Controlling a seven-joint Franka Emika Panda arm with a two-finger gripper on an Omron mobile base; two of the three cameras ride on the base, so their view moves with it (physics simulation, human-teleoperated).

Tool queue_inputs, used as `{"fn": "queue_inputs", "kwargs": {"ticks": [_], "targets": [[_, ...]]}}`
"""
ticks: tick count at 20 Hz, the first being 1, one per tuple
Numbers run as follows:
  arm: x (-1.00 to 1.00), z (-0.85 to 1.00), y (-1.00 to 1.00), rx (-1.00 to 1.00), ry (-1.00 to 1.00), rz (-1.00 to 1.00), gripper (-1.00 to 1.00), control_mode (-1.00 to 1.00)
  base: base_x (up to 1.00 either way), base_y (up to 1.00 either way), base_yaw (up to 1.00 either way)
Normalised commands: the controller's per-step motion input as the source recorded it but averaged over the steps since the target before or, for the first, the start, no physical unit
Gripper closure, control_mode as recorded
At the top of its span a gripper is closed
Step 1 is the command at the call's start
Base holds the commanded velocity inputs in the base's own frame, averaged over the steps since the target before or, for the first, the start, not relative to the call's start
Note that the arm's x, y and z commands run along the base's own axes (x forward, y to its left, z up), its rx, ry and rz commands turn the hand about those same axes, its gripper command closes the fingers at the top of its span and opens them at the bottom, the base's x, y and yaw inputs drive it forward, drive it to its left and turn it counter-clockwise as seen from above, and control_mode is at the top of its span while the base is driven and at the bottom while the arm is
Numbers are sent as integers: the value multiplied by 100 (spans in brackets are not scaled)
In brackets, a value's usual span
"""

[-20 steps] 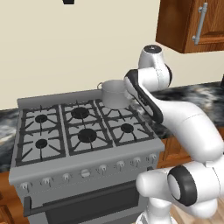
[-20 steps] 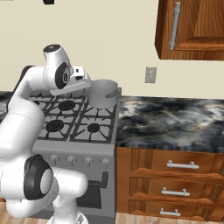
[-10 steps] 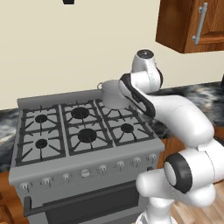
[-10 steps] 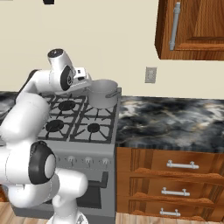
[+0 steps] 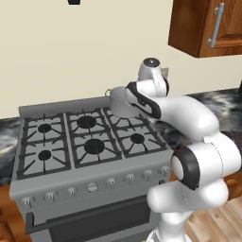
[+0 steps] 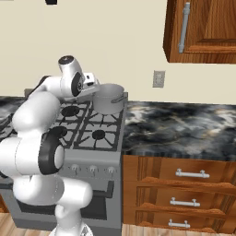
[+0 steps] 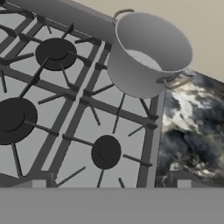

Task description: Move the pot and pan from the stove into the sink.

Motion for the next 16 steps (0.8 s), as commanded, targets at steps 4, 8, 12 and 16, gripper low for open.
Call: {"fn": "queue_inputs", "kwargs": {"ticks": [4,8,12,16], "targets": [[57,-13,0,0,4,4,-100,-100,0,0,0],[54,-15,0,0,5,4,-100,-100,0,0,0],[38,-13,0,0,2,3,-100,-100,0,0,0],[2,-2,0,0,0,0,-100,-100,0,0,0]]}}
